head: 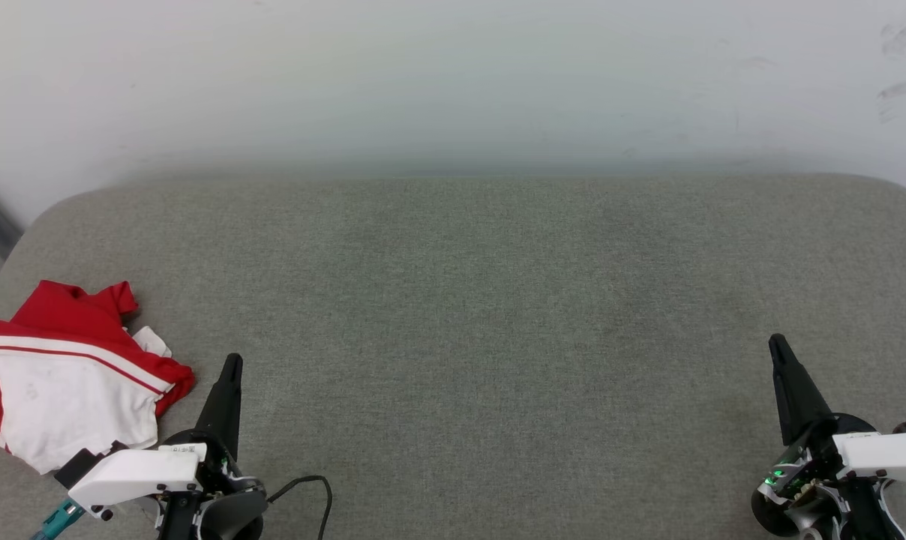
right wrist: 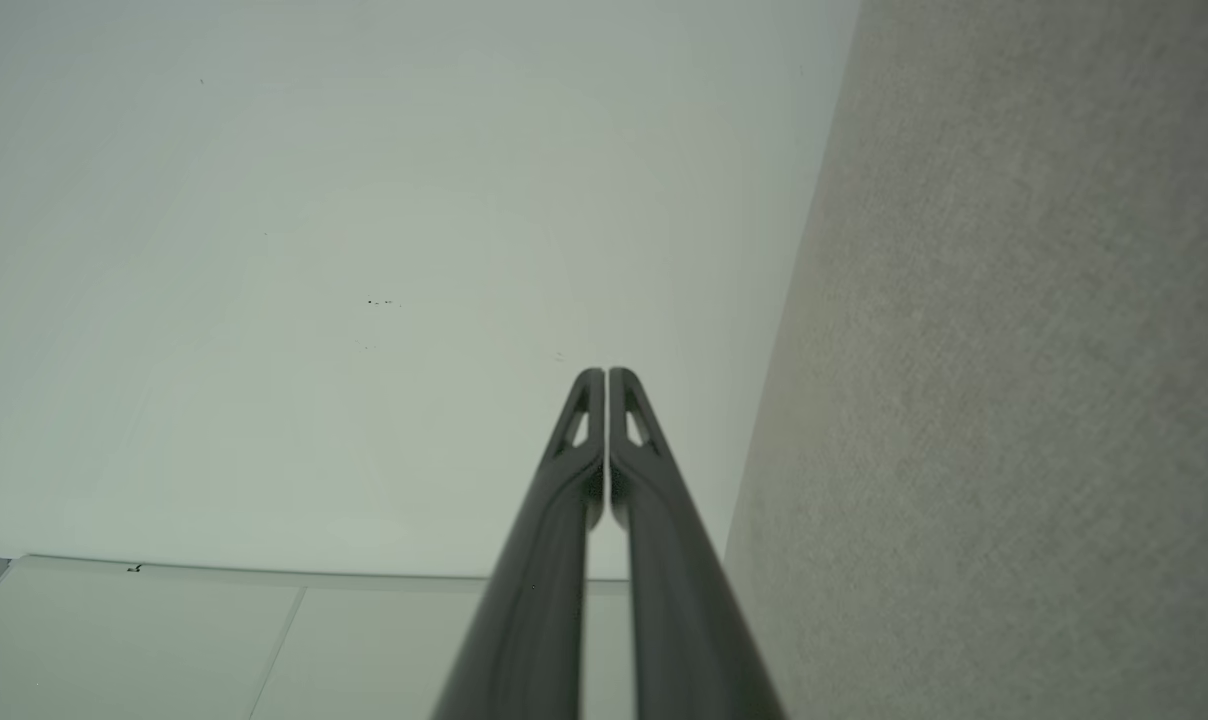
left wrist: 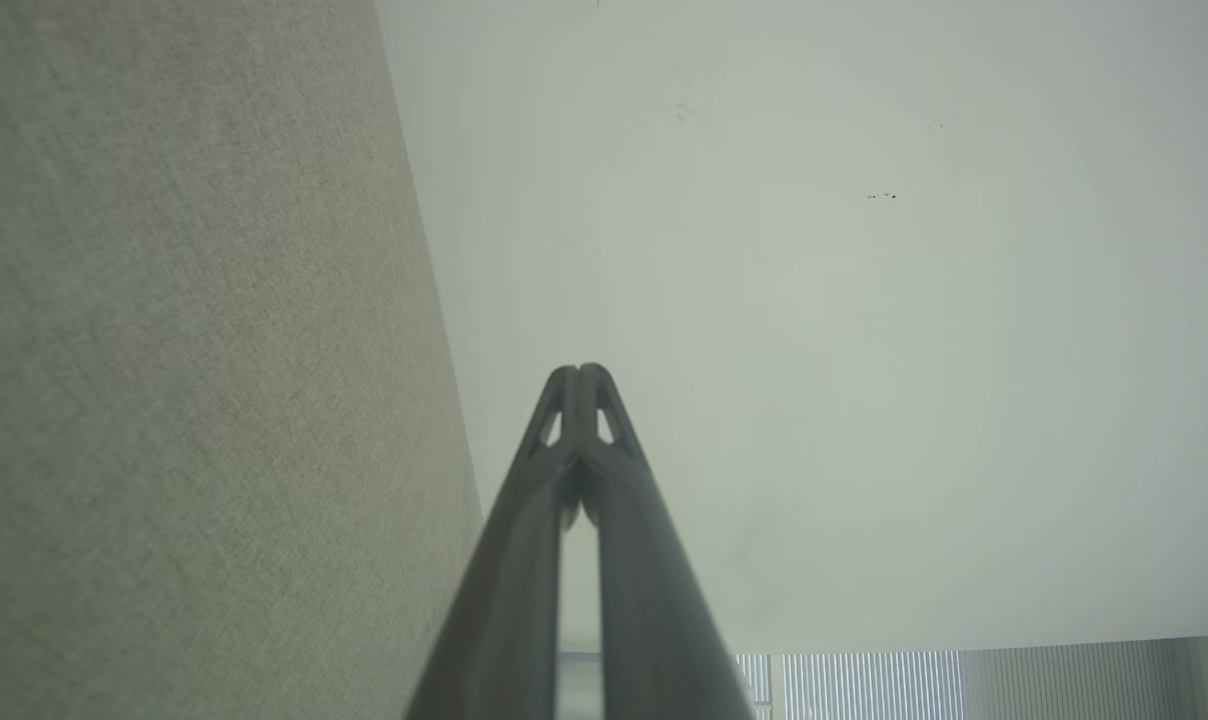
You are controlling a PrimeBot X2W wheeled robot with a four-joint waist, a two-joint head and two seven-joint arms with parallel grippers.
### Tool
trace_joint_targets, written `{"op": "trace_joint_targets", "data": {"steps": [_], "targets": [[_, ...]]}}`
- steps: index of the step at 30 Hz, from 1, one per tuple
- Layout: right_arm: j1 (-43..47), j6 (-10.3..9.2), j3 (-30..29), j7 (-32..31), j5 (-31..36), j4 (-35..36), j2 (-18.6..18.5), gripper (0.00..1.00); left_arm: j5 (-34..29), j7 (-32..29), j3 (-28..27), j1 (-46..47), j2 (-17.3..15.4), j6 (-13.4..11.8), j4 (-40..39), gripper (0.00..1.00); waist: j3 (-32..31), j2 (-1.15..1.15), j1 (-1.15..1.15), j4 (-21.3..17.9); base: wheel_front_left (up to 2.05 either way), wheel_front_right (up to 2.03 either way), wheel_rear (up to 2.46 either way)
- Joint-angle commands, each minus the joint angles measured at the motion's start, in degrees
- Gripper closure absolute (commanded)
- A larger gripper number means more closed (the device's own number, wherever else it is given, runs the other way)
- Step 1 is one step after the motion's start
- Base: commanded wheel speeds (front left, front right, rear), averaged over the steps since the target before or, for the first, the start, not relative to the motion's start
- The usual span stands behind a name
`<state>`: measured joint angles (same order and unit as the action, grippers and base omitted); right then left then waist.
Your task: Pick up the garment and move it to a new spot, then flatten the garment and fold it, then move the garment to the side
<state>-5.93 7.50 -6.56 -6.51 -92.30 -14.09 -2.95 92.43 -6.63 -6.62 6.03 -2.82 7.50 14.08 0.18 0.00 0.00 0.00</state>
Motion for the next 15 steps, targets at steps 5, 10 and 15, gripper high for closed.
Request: {"op": "trace_joint_targets", "data": {"steps": [5,10,15], "targets": [[-0.6,-0.03,0.0,0.0,-0.2,0.0,0.2,1.0,0.0,0.1,-0.1,0.4,0.1,0.2,0.0,1.0,0.0,0.0,0.0,0.0,0.0,0.0,0.0],[-0.6,-0.03,0.0,0.0,-0.2,0.0,0.2,1.0,0.0,0.1,-0.1,0.4,0.1,0.2,0.0,1.0,0.0,0.0,0.0,0.0,0.0,0.0,0.0],[-0.6,-0.03,0.0,0.0,-0.2,0.0,0.2,1.0,0.0,0.0,-0.1,0.4,0.1,0.2,0.0,1.0,0.0,0.0,0.0,0.0,0.0,0.0,0.0]]}}
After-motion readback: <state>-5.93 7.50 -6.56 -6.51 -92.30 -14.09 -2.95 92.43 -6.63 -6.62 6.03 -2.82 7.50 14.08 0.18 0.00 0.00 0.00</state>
